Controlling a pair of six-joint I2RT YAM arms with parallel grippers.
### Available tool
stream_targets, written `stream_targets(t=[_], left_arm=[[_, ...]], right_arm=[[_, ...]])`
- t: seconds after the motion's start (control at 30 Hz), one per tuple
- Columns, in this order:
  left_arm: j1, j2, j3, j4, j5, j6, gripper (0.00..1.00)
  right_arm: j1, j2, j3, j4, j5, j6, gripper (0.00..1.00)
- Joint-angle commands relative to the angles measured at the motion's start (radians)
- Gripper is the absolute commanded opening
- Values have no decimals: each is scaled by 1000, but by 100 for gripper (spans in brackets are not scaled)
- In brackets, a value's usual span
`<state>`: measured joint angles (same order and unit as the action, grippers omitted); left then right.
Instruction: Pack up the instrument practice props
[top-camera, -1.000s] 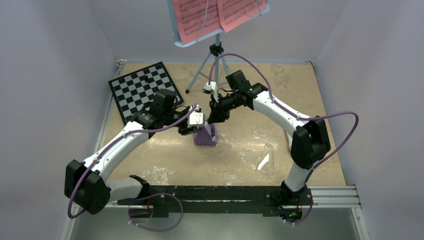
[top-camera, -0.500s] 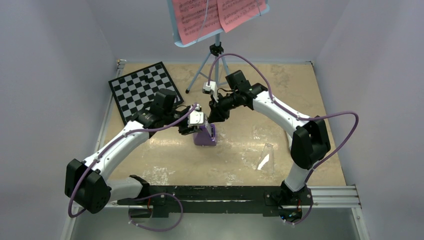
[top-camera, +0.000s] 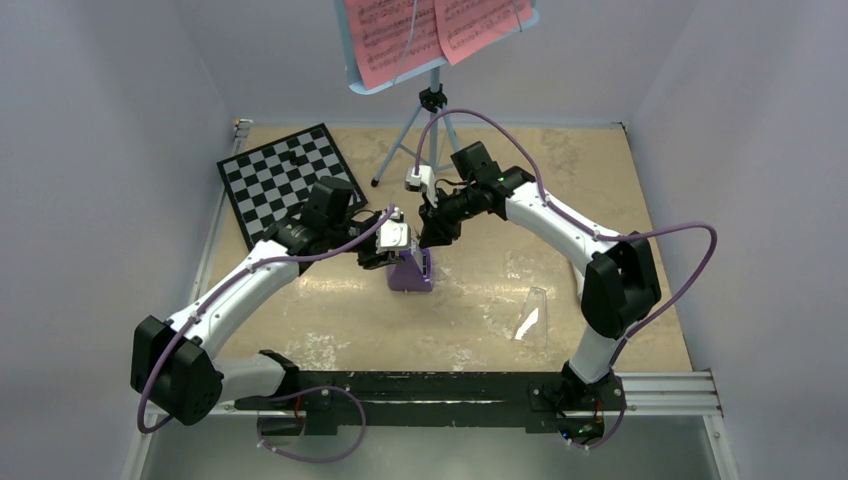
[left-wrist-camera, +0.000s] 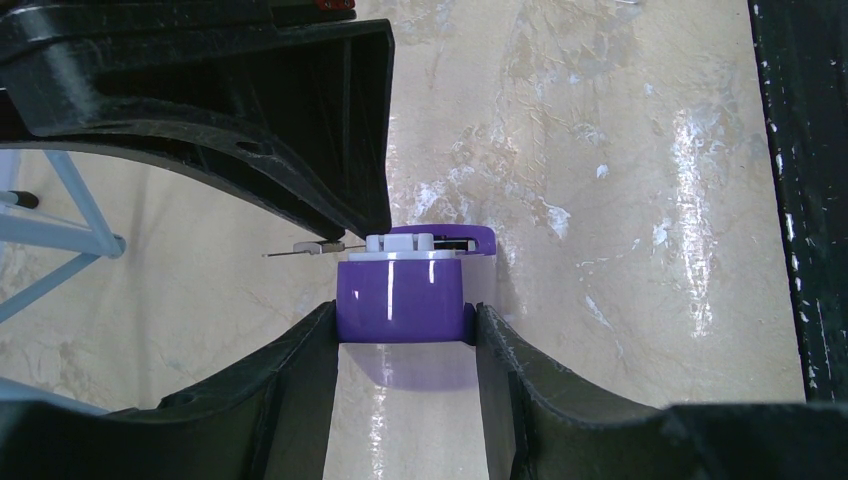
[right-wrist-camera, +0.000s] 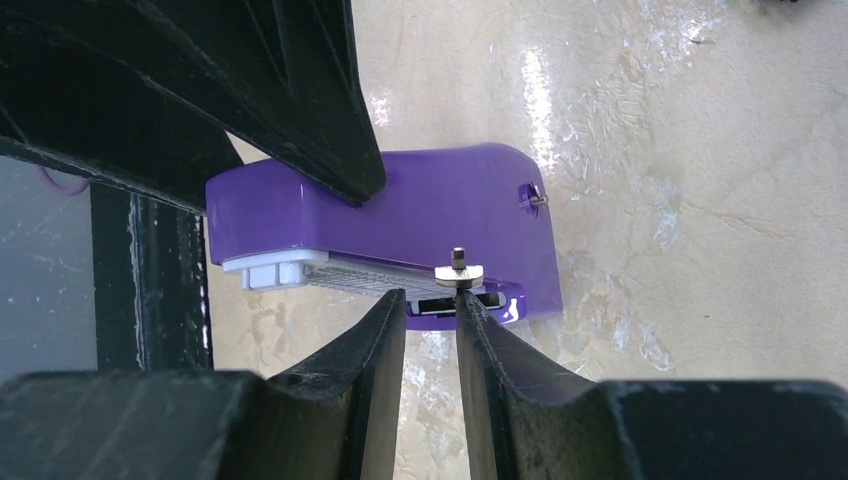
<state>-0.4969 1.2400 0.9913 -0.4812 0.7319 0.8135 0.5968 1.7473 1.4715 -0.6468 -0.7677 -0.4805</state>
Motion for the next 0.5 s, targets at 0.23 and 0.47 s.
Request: stream_targets(t=[0.23,0.47], left_arm=[[9,38,2,-83,-31,33,0],[9,40,-2,-71,-31,27,0]], right_arm=[[14,-9,21,-3,-7,-12,29],[15,-18,17,-12,-58,-34,29]])
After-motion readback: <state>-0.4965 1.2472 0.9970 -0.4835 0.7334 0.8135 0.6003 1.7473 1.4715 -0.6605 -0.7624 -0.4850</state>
